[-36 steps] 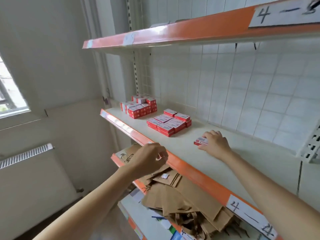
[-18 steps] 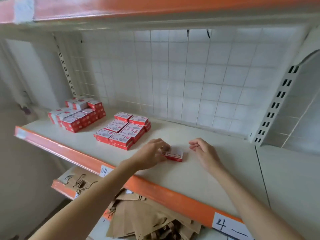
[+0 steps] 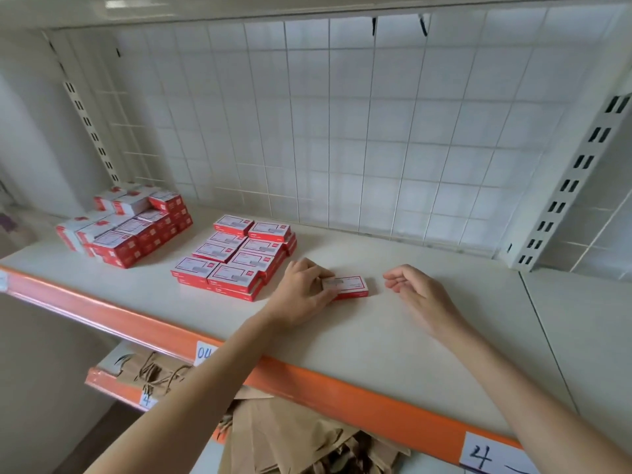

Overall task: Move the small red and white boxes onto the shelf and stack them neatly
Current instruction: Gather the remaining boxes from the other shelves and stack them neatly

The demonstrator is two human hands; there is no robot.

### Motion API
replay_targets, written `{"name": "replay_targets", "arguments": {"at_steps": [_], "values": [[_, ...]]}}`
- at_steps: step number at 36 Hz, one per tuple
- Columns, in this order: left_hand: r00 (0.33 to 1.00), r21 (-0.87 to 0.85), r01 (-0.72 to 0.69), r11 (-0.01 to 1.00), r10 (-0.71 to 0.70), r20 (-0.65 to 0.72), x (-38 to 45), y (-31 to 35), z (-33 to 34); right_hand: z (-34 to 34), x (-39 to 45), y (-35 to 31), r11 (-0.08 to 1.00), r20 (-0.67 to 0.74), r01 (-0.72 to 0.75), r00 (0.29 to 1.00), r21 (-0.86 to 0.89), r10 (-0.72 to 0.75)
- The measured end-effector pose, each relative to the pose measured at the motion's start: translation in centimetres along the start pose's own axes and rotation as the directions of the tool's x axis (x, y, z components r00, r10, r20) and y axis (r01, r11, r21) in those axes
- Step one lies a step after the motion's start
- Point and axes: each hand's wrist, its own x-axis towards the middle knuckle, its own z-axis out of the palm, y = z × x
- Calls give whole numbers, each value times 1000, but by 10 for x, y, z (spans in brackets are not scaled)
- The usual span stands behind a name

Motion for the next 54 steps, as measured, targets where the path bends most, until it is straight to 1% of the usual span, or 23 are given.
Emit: {"name": "replay_targets", "arguments": {"at_steps": [3, 6, 8, 10, 12, 15, 17, 20, 22, 23, 25, 29, 31, 34, 39, 41, 44, 49, 54], "values": [[998, 19, 24, 1000, -25, 54, 0, -2, -1, 0, 1, 4, 998, -16, 20, 1000, -54, -21], [1000, 55, 20, 998, -21, 18, 1, -2, 2, 1, 0, 4, 990, -18, 47, 999, -133, -50], [1000, 90, 23, 996, -22, -8, 0, 0, 4, 3, 0, 3, 968, 16, 76, 997, -238, -74], [1000, 171, -17, 985, 14, 19, 0, 3, 6, 8, -1, 0, 930, 93, 107, 993, -353, -79], [997, 271, -78, 960, 67, 49, -2, 6, 7, 11, 1, -7, 900, 151, 97, 988, -425, -36], [993, 267, -119, 956, 112, 41, -6, 5, 4, 13, 5, -26, 896, 213, 24, 974, -444, 79], [986, 257, -156, 954, 135, 101, -8, 7, -4, 16, 8, -37, 872, 247, 9, 960, -489, 129], [961, 265, -240, 934, 190, 201, -10, 9, -25, 28, 13, -49, 817, 236, 35, 964, -575, 124], [948, 278, -296, 914, 244, 205, -12, 6, -42, 36, 19, -58, 817, 234, 37, 965, -575, 121], [947, 283, -302, 910, 254, 194, -14, 4, -51, 40, 23, -63, 825, 234, 45, 966, -563, 106], [958, 300, -277, 913, 239, 156, -17, -4, -70, 48, 33, -74, 845, 221, 91, 975, -526, 32], [979, 331, -200, 922, 203, 28, -26, -29, -106, 75, 53, -103, 874, 176, 211, 973, -437, -147], [986, 355, -160, 921, 169, 4, -33, -44, -118, 95, 66, -116, 854, 199, 270, 960, -445, -200], [990, 354, -128, 926, 138, -1, -42, -67, -129, 127, 84, -129, 815, 230, 311, 947, -489, -223], [989, 329, -130, 935, 144, -18, -51, -93, -155, 166, 115, -145, 758, 217, 375, 927, -534, -307], [988, 334, -136, 933, 151, -20, -51, -98, -164, 178, 124, -147, 727, 210, 382, 924, -571, -321], [984, 326, -170, 930, 180, 0, -51, -103, -170, 190, 132, -146, 662, 256, 402, 915, -632, -311], [963, 307, -266, 914, 267, 38, -42, -101, -161, 179, 125, -146, 689, 210, 377, 925, -619, -317], [933, 282, -359, 890, 347, 93, -17, -81, -136, 140, 97, -128, 682, 144, 315, 944, -661, -297]]}}
